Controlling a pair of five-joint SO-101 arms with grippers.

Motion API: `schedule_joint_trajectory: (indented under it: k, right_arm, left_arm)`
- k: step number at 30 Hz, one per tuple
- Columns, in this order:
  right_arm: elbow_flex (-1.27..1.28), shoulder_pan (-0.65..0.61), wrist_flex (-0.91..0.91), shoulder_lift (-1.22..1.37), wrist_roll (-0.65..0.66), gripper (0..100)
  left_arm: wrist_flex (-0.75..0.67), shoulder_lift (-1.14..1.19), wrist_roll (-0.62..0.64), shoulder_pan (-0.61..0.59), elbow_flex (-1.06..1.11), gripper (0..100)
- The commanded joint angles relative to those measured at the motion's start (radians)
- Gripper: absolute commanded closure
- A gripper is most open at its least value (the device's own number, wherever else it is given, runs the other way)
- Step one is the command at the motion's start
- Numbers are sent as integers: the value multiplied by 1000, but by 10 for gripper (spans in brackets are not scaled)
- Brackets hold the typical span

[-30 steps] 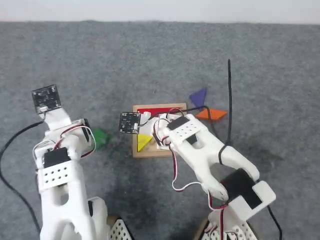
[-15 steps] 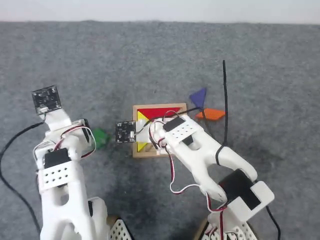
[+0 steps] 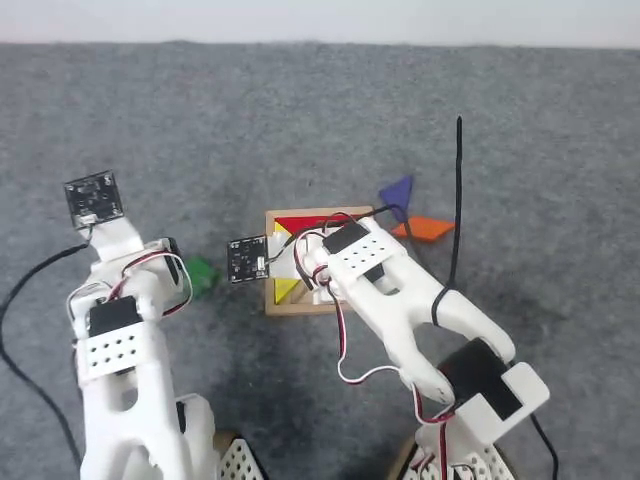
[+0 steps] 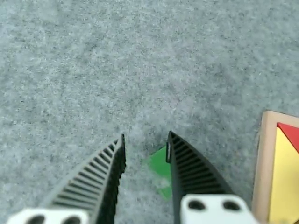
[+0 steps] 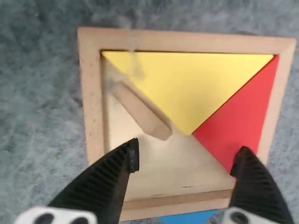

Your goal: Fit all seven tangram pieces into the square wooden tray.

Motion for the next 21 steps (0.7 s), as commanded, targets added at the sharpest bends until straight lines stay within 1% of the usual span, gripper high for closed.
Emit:
schedule_joint_trajectory:
  k: [1,5,11,13,21]
  right_arm:
    - [-43,-53,13,-21,14,688]
    - [-38,-97,5,-7,9,753]
    - [-43,-96,4,19,9,889]
    - [-43,-96,4,25,12,916]
    - [-44,-53,-24,16,8,923]
  left_arm:
    - [-31,-25,11,-6,-12,850]
    - [-31,-25,12,-6,-12,850]
    - [-31,-25,9,-6,-12,850]
    - [-31,-25,9,-6,-12,850]
    - [-31,-25,8,-6,-12,850]
